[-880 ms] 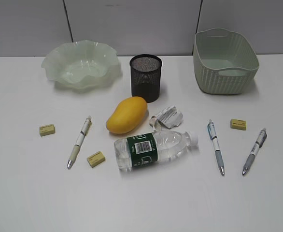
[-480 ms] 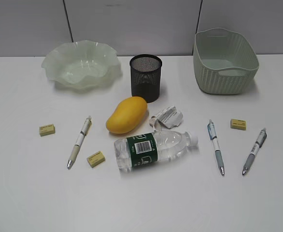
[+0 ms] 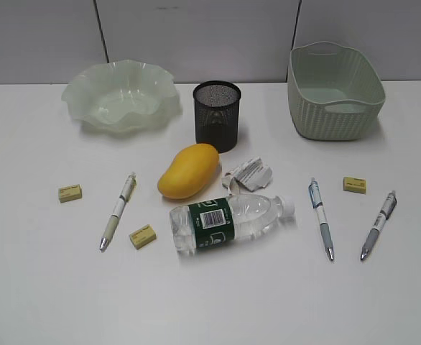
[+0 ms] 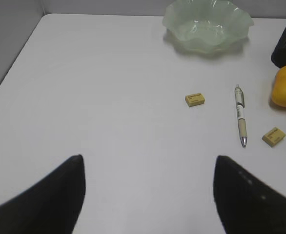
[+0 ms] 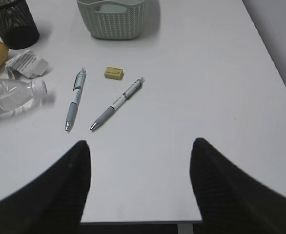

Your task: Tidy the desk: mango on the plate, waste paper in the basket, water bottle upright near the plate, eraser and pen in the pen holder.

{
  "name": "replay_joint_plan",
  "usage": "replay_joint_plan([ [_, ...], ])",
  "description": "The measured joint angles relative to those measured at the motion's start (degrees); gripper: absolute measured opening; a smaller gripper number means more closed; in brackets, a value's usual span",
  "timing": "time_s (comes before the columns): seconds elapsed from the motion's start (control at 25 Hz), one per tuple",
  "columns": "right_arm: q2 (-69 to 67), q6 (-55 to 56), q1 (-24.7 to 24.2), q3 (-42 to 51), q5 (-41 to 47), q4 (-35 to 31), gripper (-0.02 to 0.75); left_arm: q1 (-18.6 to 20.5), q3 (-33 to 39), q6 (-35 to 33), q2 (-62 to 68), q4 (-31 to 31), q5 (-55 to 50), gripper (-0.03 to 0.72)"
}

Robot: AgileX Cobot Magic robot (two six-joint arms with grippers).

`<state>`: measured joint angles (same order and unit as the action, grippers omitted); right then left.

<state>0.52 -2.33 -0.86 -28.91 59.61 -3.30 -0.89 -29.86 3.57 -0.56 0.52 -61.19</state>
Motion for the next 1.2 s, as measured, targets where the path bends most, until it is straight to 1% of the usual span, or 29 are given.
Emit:
replay_joint_plan([
  [0.24, 0.0, 0.0, 0.0, 0.0, 0.0, 0.0, 0.509, 0.0, 0.0, 0.0, 0.0, 0.0, 0.0, 0.564],
  [0.52, 0.0, 0.0, 0.0, 0.0, 0.0, 0.0, 0.509, 0.0, 0.0, 0.0, 1.2, 0.1, 0.1, 0.556],
  [0.68, 0.0, 0.0, 0.0, 0.0, 0.0, 0.0, 0.509, 0.0, -1.2, 0.0, 4.8, 0.1, 0.9, 0.554],
  [0.88, 0.0, 0.0, 0.0, 0.0, 0.0, 0.0, 0.509, 0.0, -3.5, 0.0, 10.5, 0.1, 5.1, 0.554],
  [1.2, 0.0, 0.0, 0.0, 0.0, 0.0, 0.0, 0.509, 0.0, -4.2, 0.0, 22.1, 0.1, 10.7, 0.554],
])
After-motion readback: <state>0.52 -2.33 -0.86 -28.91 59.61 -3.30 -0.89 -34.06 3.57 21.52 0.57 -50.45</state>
